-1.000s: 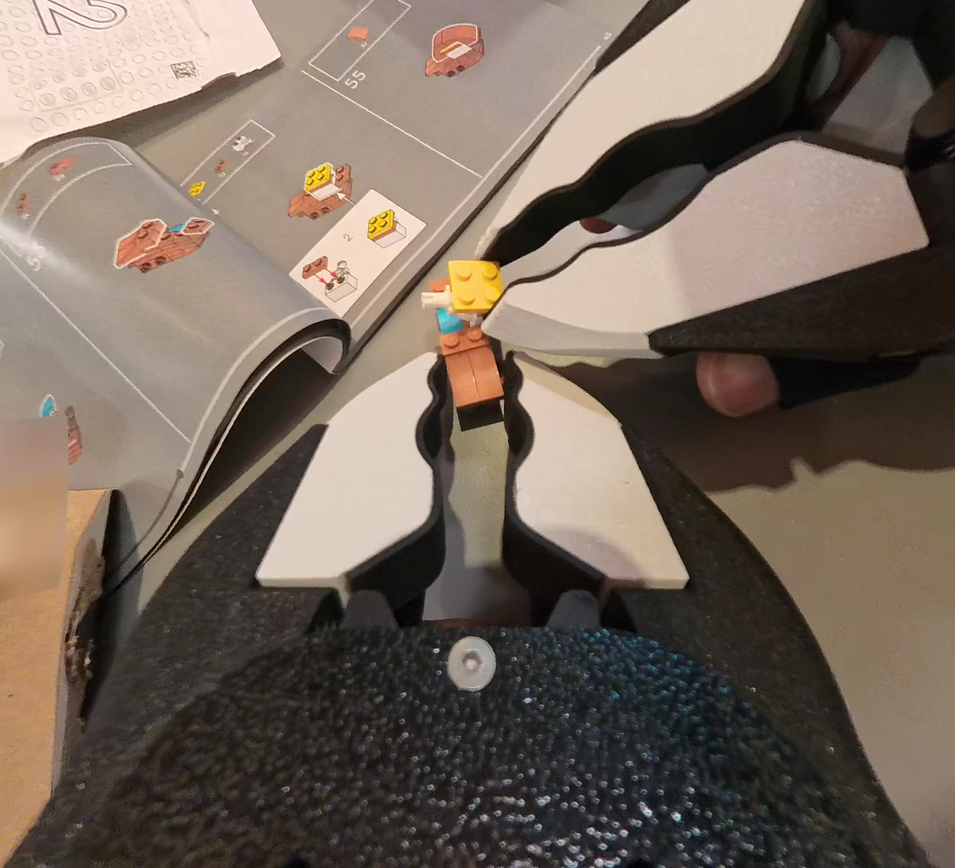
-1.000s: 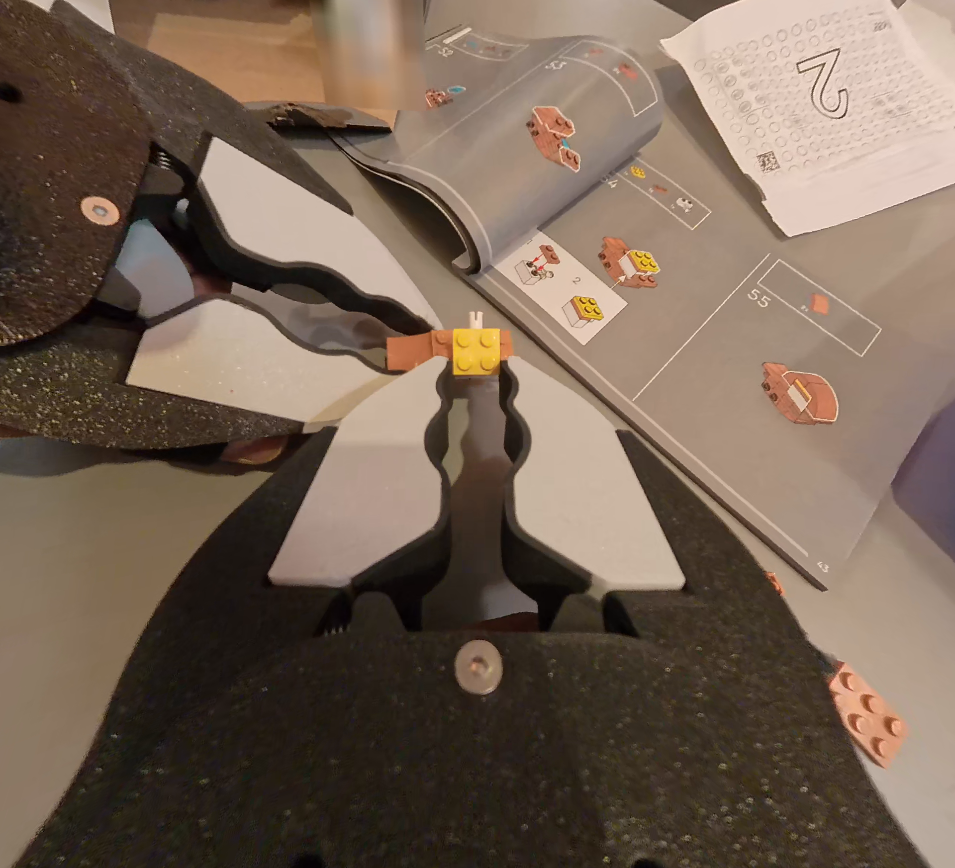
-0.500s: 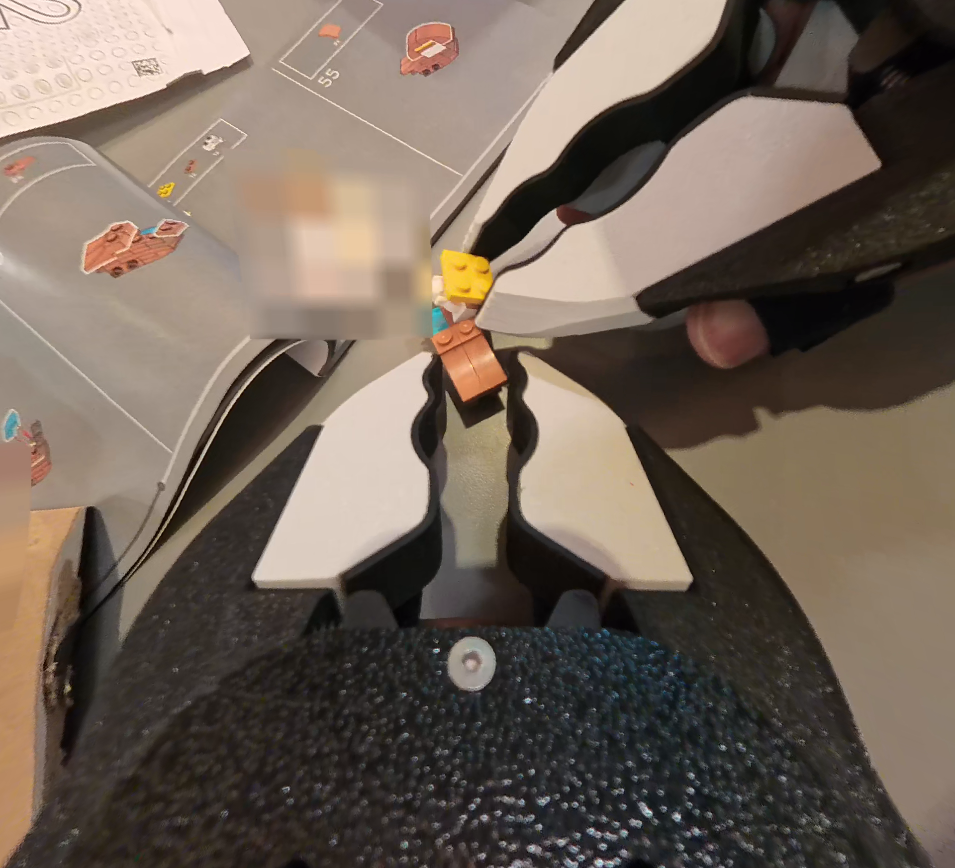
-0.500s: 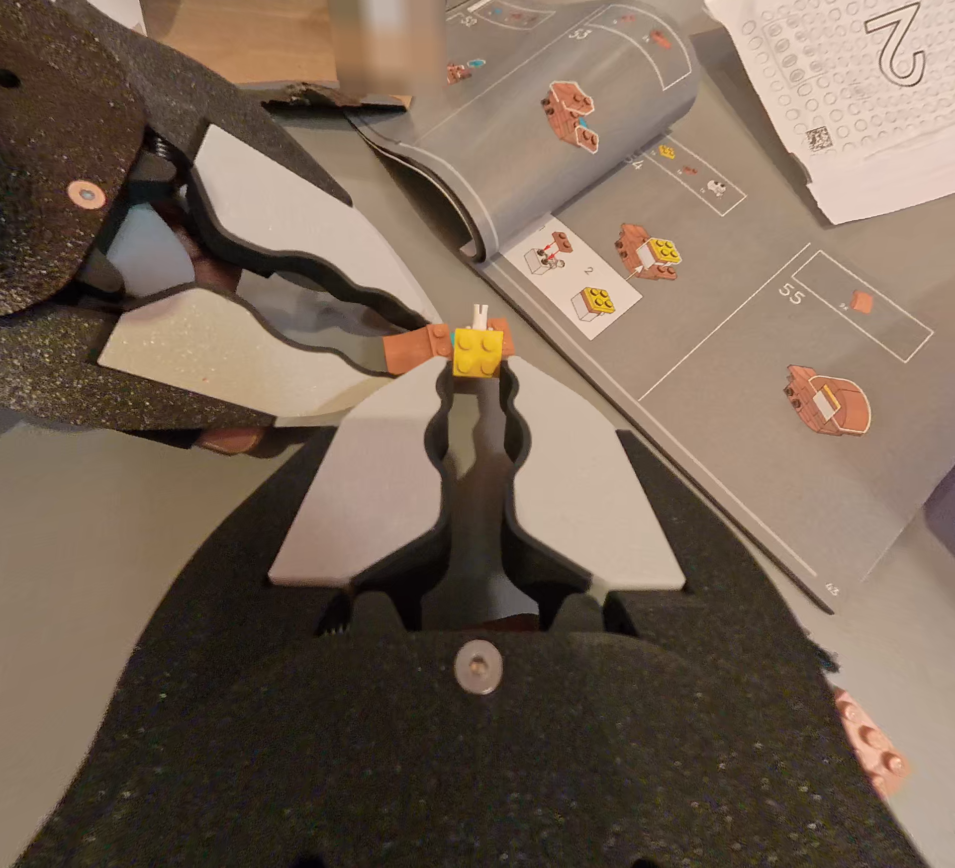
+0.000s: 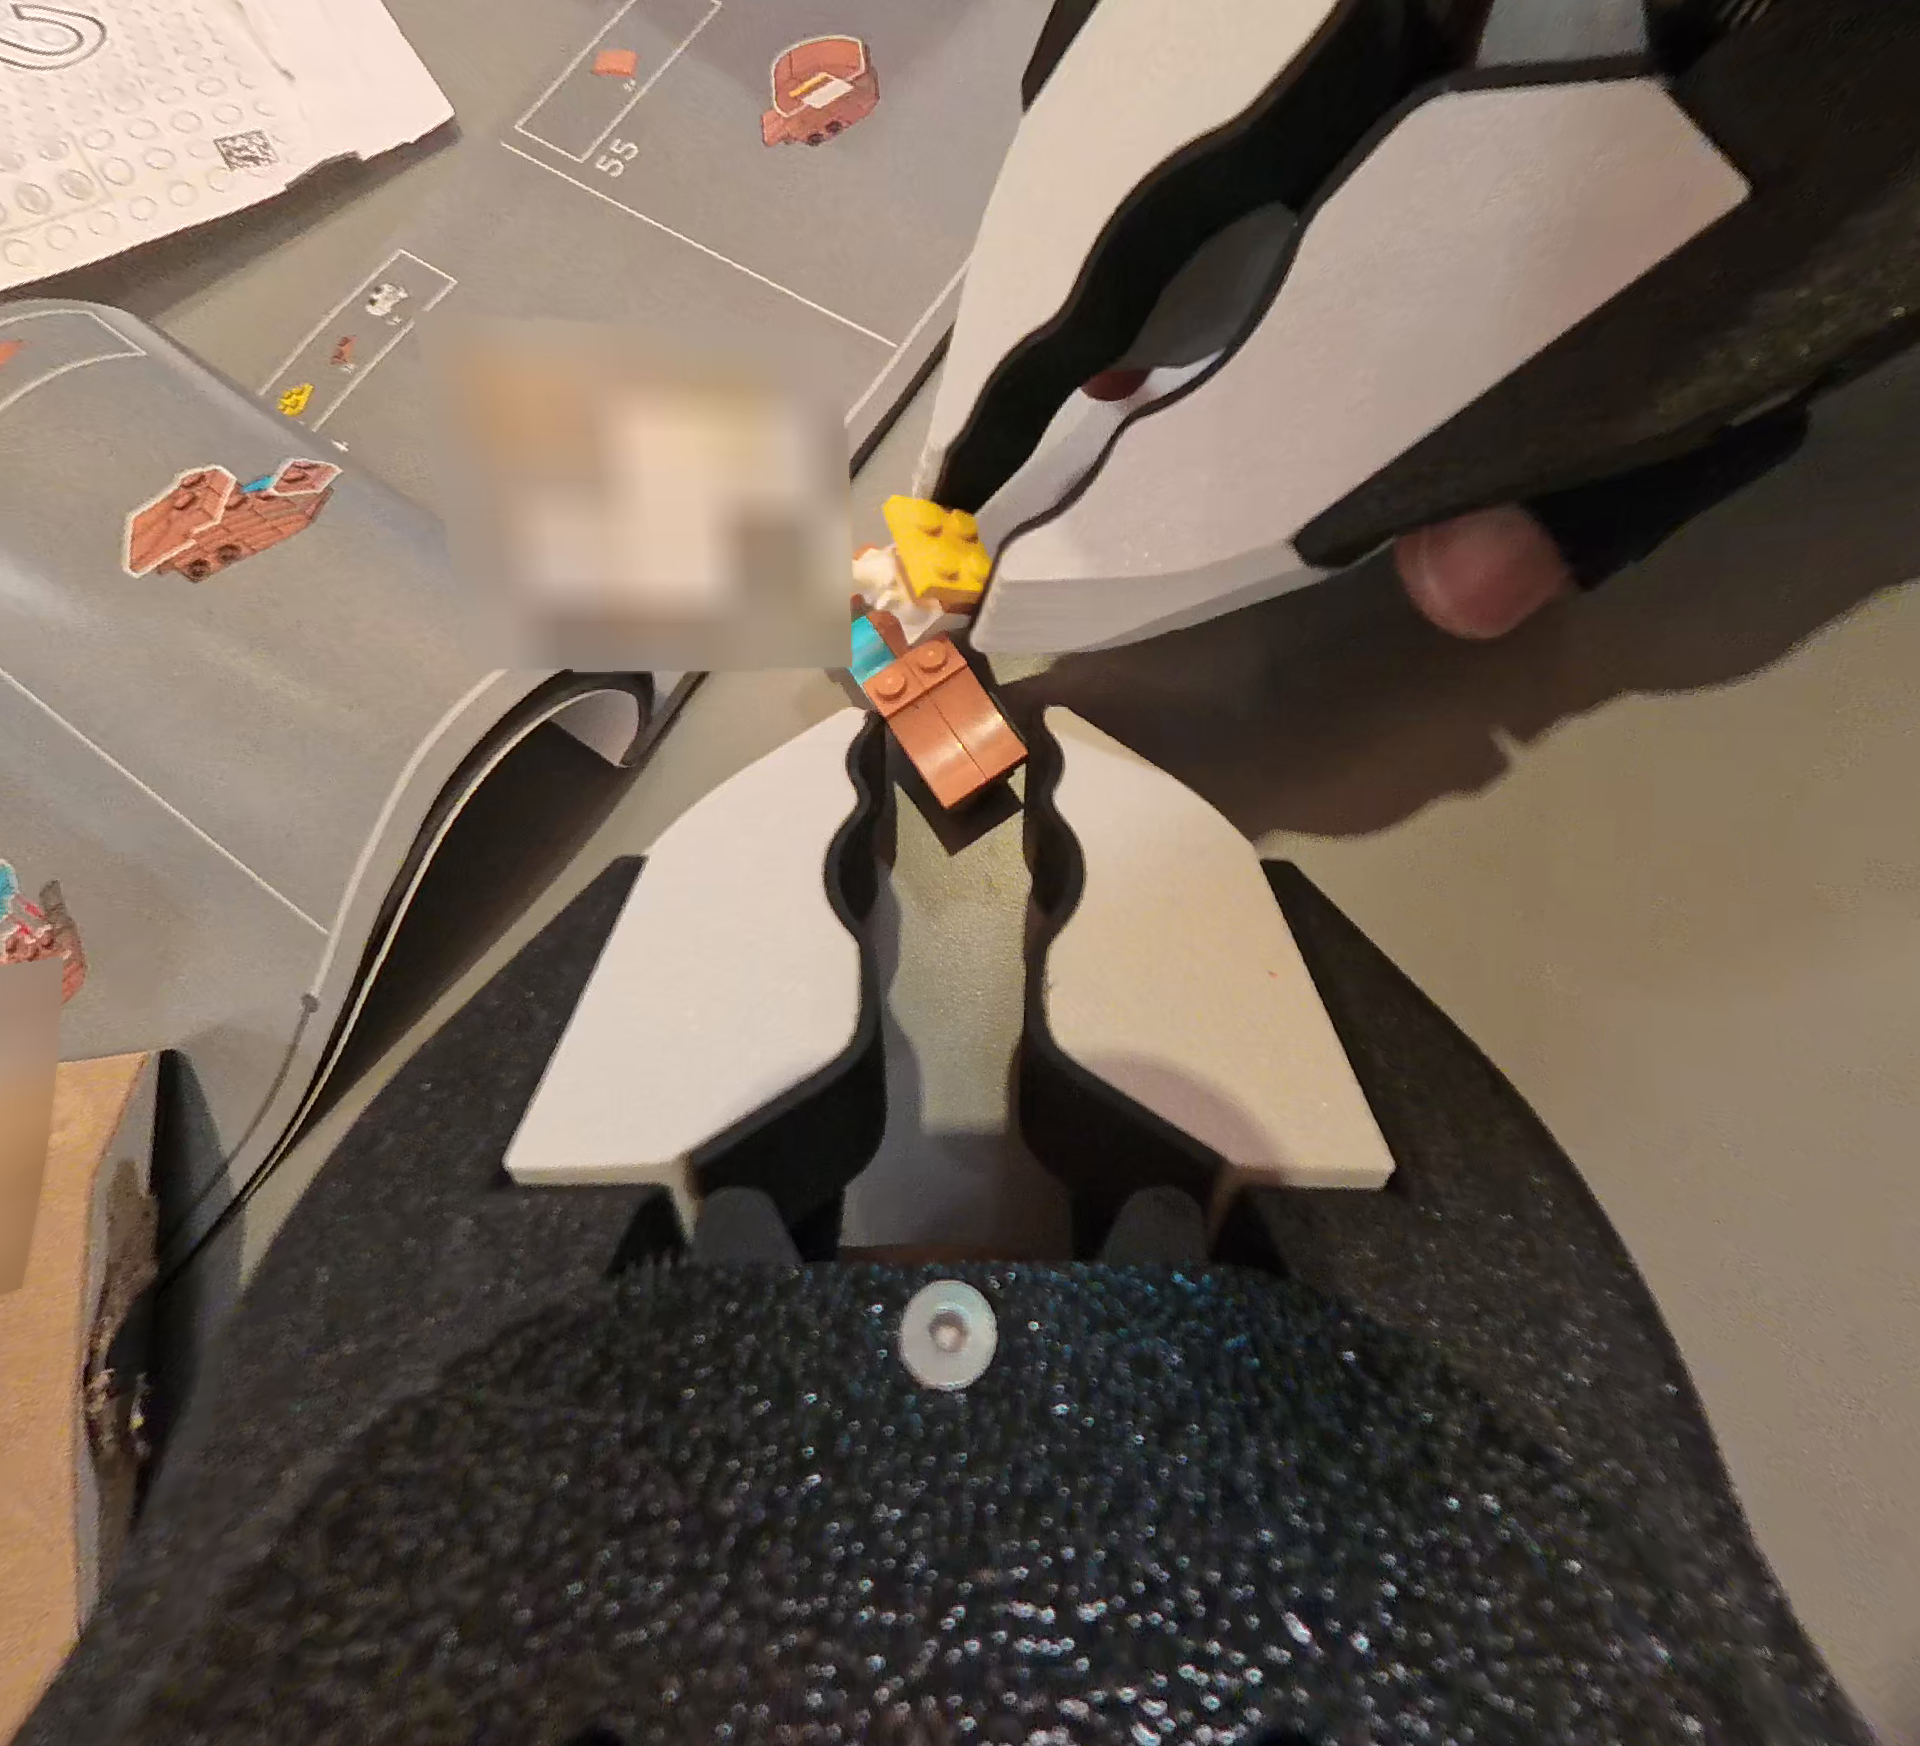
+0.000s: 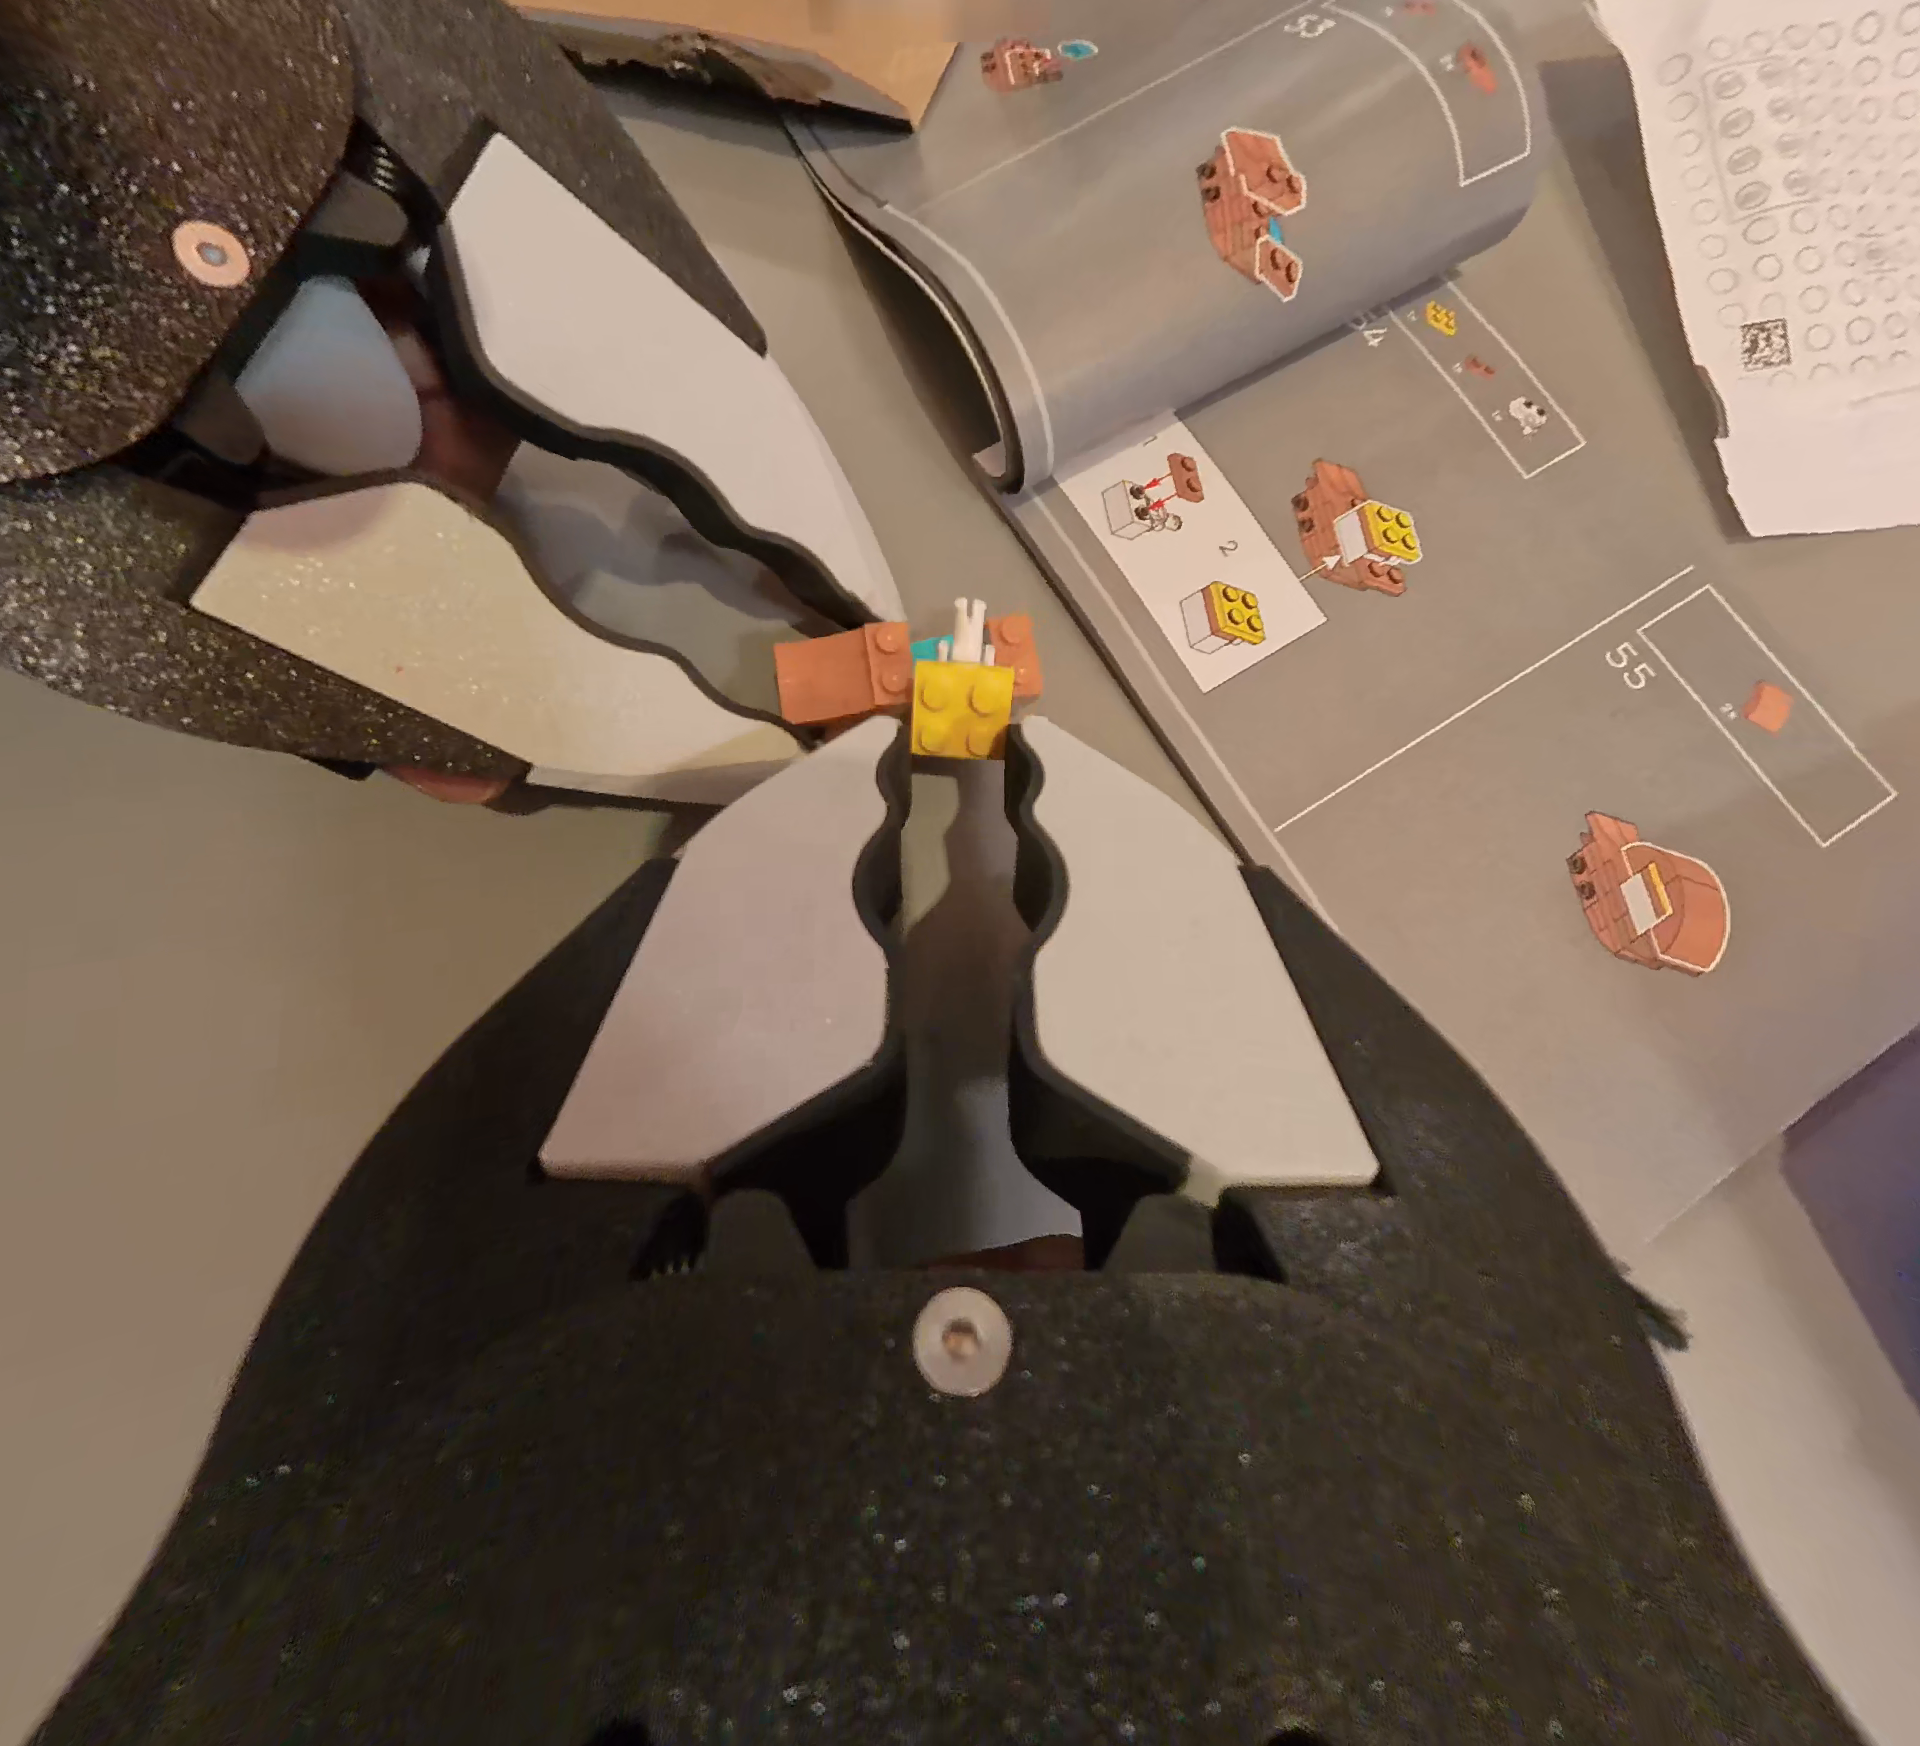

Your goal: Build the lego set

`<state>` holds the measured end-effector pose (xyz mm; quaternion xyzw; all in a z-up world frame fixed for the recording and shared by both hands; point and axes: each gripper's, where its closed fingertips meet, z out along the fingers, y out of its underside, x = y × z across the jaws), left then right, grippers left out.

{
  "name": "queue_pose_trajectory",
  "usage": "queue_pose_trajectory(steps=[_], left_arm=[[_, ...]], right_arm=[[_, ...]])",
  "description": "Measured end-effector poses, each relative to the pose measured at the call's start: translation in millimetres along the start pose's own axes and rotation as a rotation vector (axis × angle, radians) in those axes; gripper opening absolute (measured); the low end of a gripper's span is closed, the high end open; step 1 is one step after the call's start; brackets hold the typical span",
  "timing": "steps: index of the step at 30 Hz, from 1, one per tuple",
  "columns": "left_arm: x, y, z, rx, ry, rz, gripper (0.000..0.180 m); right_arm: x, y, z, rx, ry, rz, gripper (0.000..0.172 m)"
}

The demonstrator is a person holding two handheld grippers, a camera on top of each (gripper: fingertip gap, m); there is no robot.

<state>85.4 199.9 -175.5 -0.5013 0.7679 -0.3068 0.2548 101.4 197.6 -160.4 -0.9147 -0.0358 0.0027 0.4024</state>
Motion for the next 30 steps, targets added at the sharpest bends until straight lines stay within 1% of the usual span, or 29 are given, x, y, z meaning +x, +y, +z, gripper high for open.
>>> queue_pose_trajectory(steps=[6,12,23,30], left_arm=[[0.8,0.0,0.1,0.001,0.007,0.003,0.025],[0.4,0.2,0.2,0.0,0.012,-0.003,0.025],[-1.4,0.6,0.4,-0.001,0.013,-0.022,0.025],[-0.9,0.9,0.8,-0.004,0.02,-0.024,0.024]], right_arm=[[-0.3,1.5,0.0,-0.043,-0.027,-0.084,0.017],[0.5,-2.2,3.2,-0.084,-0.002,-0.206,0.017],[0.9,-3.0,5.5,-0.051,-0.055,-0.168,0.018],[-0.4,-4.4,4.3,-0.041,-0.081,-0.187,0.019]])
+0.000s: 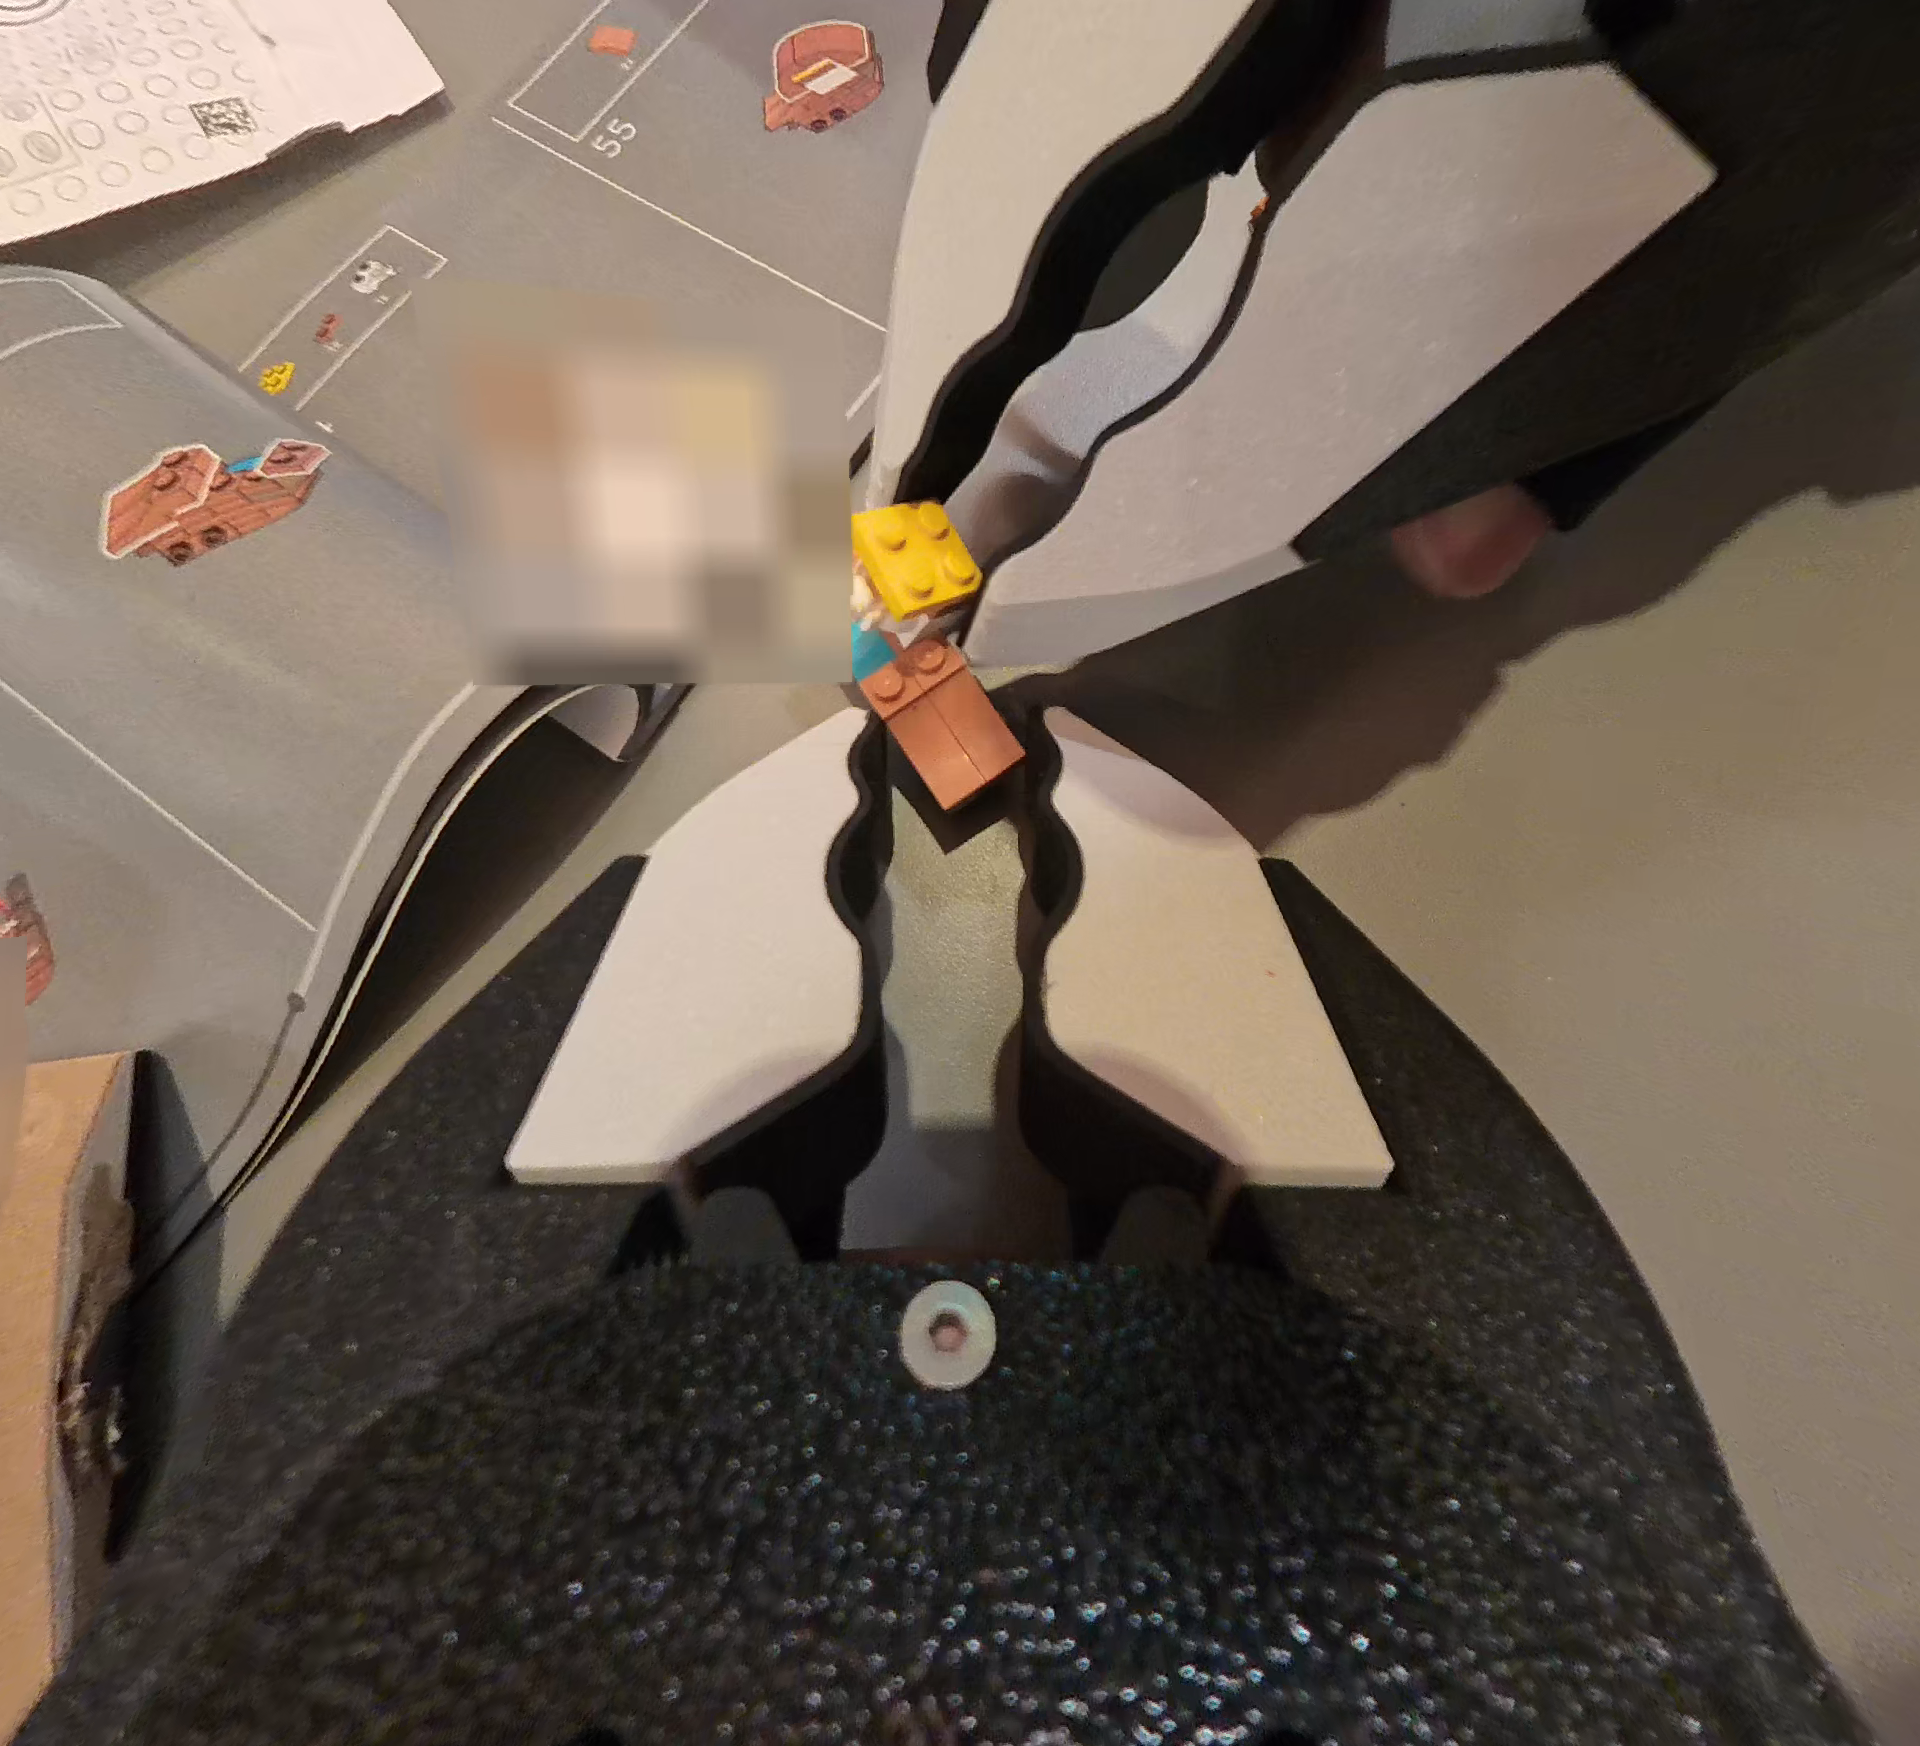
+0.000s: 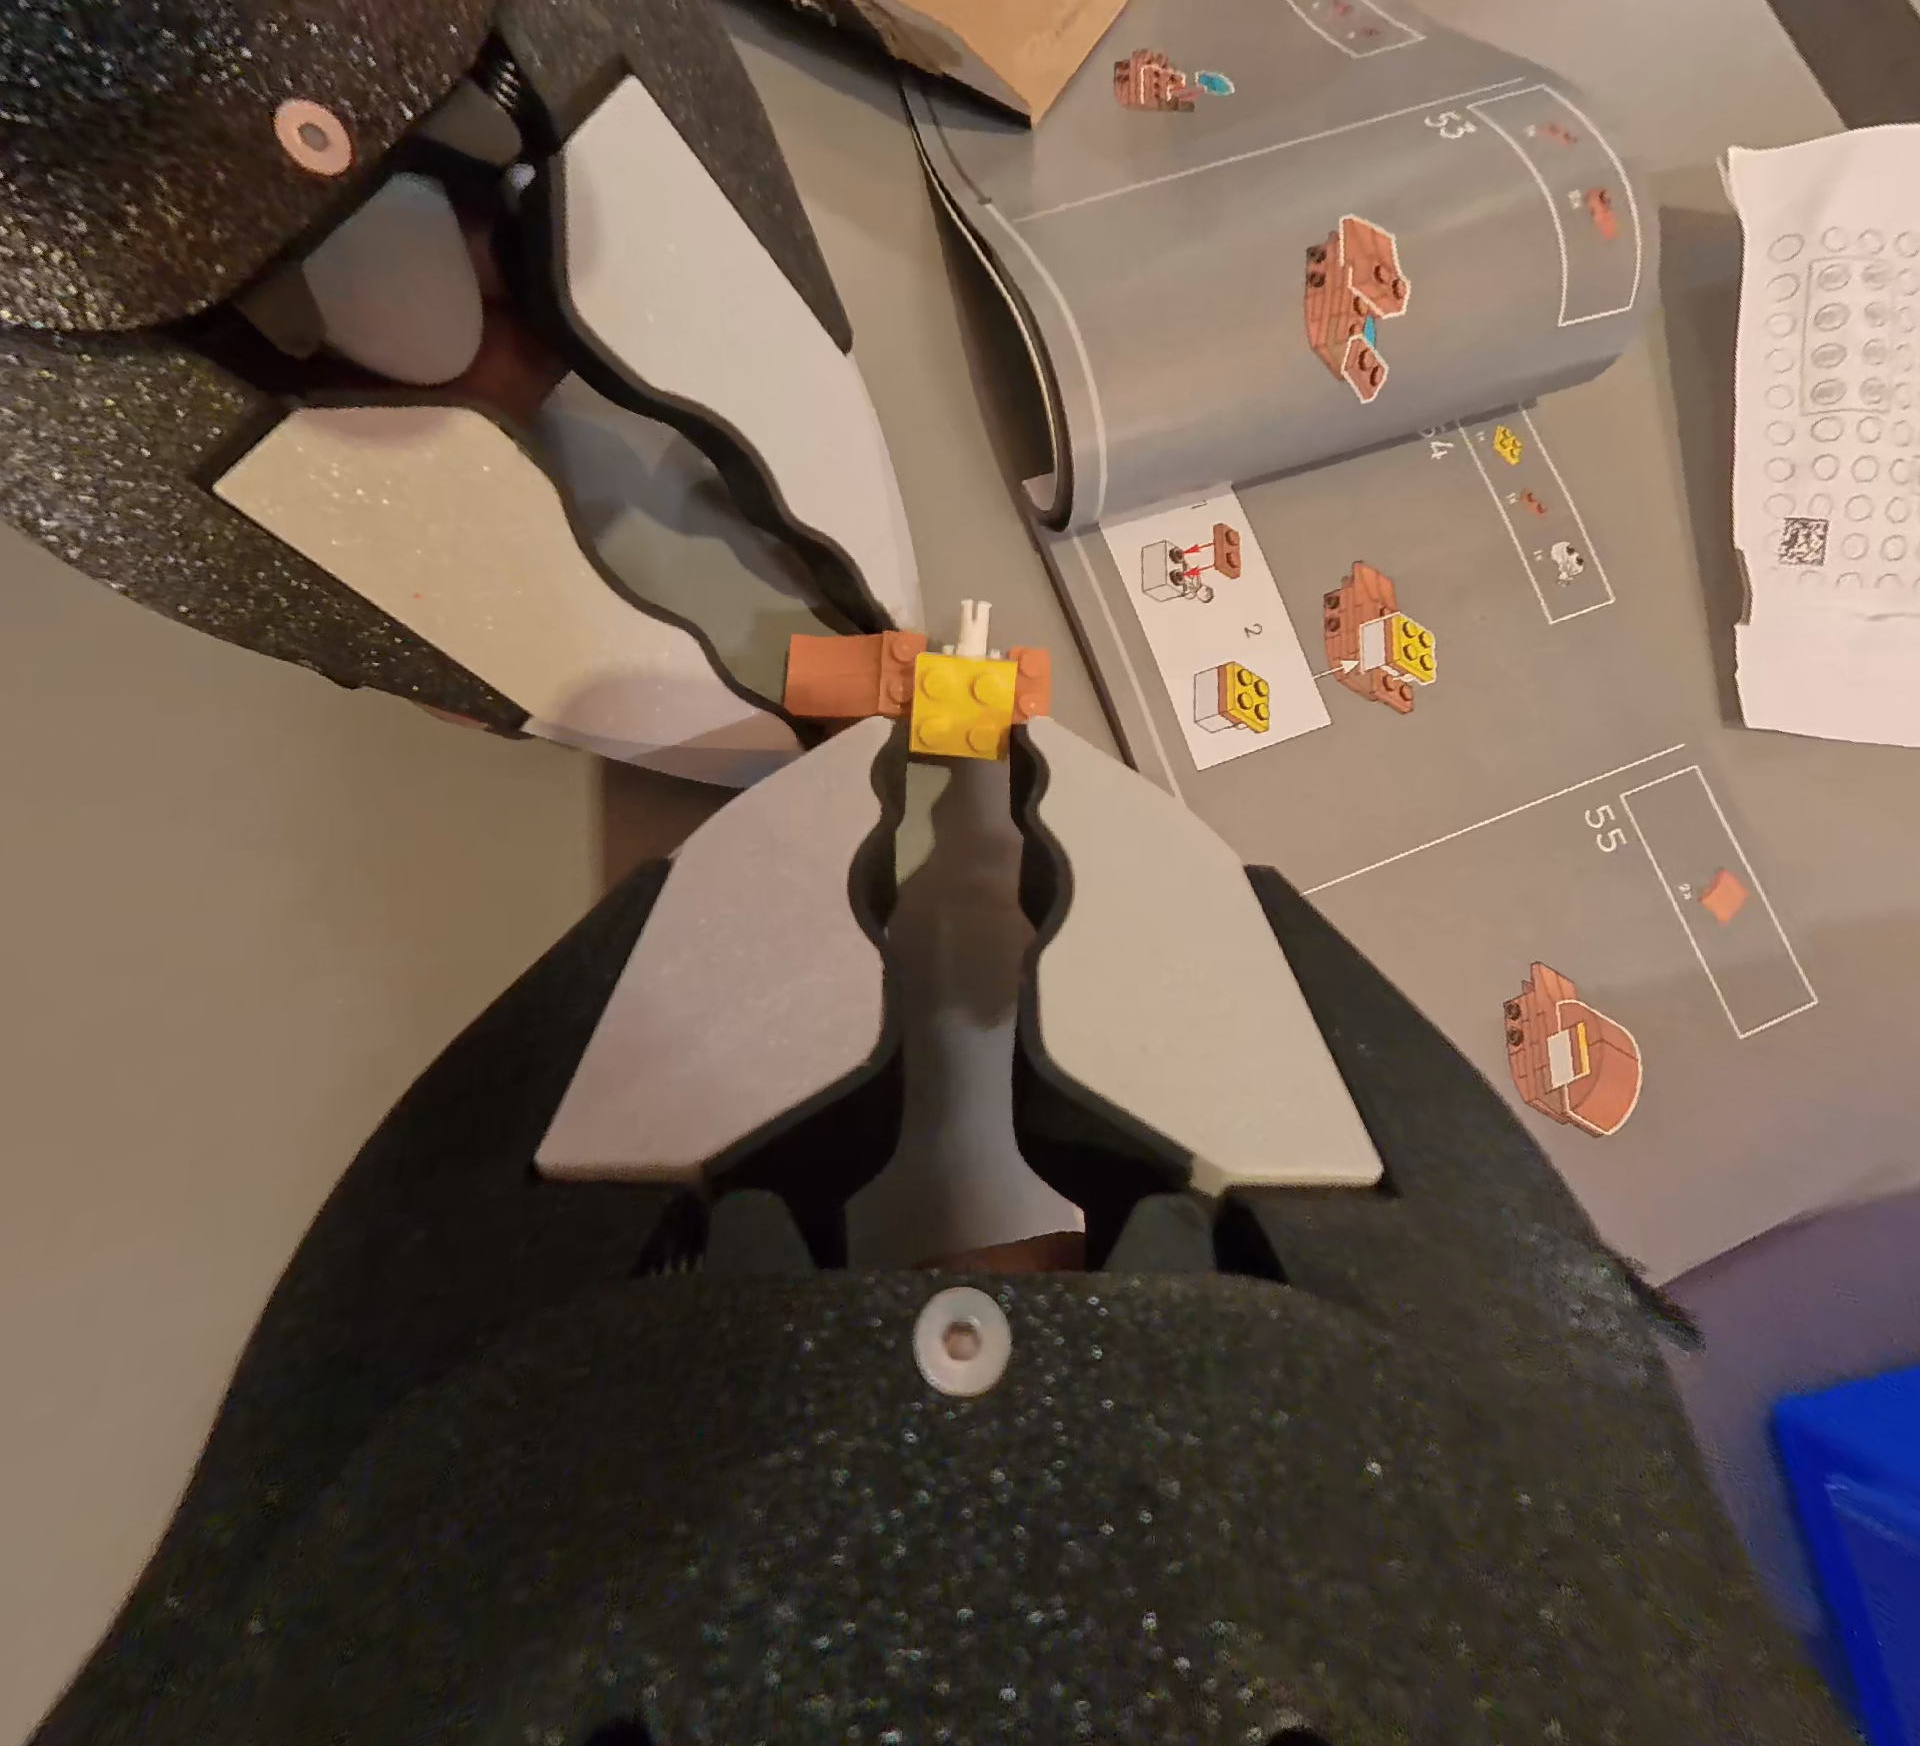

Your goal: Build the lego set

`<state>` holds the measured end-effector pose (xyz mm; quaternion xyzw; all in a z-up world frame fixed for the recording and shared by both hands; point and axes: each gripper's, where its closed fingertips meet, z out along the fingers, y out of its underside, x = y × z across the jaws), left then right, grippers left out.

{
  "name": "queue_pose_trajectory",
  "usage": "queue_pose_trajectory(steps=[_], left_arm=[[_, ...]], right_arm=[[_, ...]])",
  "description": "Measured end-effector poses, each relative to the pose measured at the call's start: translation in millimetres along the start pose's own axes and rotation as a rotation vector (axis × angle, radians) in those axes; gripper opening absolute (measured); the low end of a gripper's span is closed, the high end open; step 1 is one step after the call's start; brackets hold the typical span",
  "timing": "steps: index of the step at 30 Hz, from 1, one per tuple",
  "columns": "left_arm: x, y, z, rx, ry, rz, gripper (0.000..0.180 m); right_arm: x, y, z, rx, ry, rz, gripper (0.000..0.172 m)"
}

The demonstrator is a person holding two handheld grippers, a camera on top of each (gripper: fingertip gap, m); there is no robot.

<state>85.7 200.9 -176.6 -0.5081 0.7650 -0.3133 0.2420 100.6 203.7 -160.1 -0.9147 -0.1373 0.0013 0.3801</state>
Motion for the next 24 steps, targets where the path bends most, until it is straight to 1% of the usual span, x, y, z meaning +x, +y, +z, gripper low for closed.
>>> queue_pose_trajectory(steps=[6,24], left_arm=[[1.7,-0.3,0.2,0.001,0.01,0.008,0.024],[2.3,-0.7,0.3,0.002,0.007,0.015,0.023]], right_arm=[[-2.2,-1.4,-1.6,-0.004,-0.043,0.003,0.022],[-2.1,1.3,-1.9,0.004,-0.039,-0.035,0.023]])
